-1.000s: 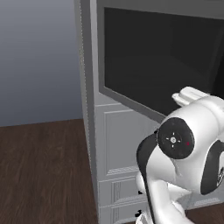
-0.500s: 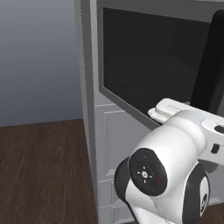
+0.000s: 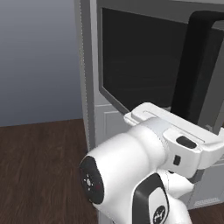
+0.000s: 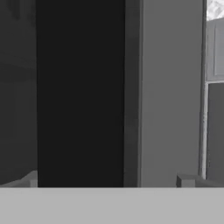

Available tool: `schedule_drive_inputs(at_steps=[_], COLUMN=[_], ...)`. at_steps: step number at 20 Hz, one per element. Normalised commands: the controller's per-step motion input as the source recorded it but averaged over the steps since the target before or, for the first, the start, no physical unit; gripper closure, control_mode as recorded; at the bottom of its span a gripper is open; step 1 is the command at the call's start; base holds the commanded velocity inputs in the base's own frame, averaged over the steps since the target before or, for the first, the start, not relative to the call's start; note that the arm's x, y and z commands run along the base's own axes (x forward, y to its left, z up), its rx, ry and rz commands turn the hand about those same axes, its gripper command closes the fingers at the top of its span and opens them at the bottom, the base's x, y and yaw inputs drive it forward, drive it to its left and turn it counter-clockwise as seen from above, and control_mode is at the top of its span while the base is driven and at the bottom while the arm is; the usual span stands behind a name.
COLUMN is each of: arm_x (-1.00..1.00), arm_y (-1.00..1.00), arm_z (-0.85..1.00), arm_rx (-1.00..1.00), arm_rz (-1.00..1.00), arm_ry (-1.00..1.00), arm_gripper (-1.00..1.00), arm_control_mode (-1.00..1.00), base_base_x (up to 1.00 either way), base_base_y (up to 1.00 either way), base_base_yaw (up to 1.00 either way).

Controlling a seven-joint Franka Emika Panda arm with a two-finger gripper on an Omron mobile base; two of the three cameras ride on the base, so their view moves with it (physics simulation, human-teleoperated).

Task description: Open the microwave, place the bowl with waffle inside the microwave, then close the microwave door and turn it on.

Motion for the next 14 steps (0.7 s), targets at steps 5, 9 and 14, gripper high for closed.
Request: schedule_drive_inputs(at_steps=[5, 9, 14], arm_x=[0.5, 0.45, 0.17], arm_y=[0.42, 0.36, 0.0], arm_z=[-0.17, -0.32, -0.31], arm_rx=[-0.12, -0.18, 0.0], arm_rz=[0.0, 0.18, -0.25], arm_ry=[0.08, 0.17, 0.0], arm_gripper=[-1.0, -1.0, -1.0], arm_control_mode=[-1.0, -1.0, -1.0], base_base_x=[0.0, 0.0, 0.0], base_base_y=[0.0, 0.0, 0.0], base_base_yaw=[0.0, 0.0, 0.0])
